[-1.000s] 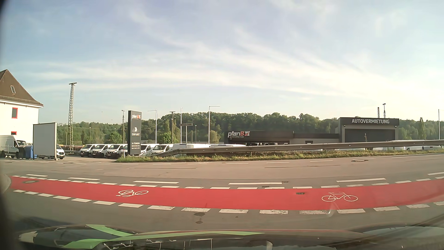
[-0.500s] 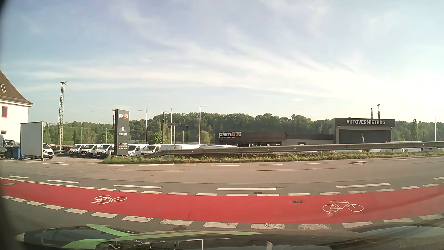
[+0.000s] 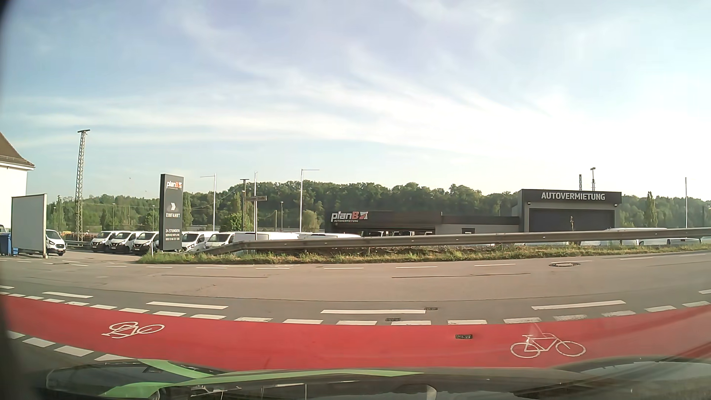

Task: Follow the waypoints while adhering to traffic rules and regulations

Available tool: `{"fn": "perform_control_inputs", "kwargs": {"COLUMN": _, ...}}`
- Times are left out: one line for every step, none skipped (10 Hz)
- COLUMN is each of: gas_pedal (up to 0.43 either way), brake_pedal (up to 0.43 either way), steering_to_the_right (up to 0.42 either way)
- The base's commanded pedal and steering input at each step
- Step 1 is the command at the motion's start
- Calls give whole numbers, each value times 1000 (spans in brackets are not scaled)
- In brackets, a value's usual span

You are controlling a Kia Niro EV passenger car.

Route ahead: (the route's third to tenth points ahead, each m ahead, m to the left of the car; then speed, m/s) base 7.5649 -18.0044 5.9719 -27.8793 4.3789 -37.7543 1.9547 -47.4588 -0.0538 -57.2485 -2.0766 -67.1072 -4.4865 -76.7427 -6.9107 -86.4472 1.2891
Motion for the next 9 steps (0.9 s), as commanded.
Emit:
{"fn": "perform_control_inputs", "kwargs": {"gas_pedal": 0, "brake_pedal": 0, "steering_to_the_right": 309}}
{"fn": "perform_control_inputs", "kwargs": {"gas_pedal": 0, "brake_pedal": 0, "steering_to_the_right": 318}}
{"fn": "perform_control_inputs", "kwargs": {"gas_pedal": 0, "brake_pedal": 0, "steering_to_the_right": 320}}
{"fn": "perform_control_inputs", "kwargs": {"gas_pedal": 0, "brake_pedal": 0, "steering_to_the_right": 323}}
{"fn": "perform_control_inputs", "kwargs": {"gas_pedal": 0, "brake_pedal": 0, "steering_to_the_right": 324}}
{"fn": "perform_control_inputs", "kwargs": {"gas_pedal": 8, "brake_pedal": 0, "steering_to_the_right": 324}}
{"fn": "perform_control_inputs", "kwargs": {"gas_pedal": 20, "brake_pedal": 0, "steering_to_the_right": 324}}
{"fn": "perform_control_inputs", "kwargs": {"gas_pedal": 20, "brake_pedal": 0, "steering_to_the_right": 324}}
{"fn": "perform_control_inputs", "kwargs": {"gas_pedal": 20, "brake_pedal": 0, "steering_to_the_right": 324}}
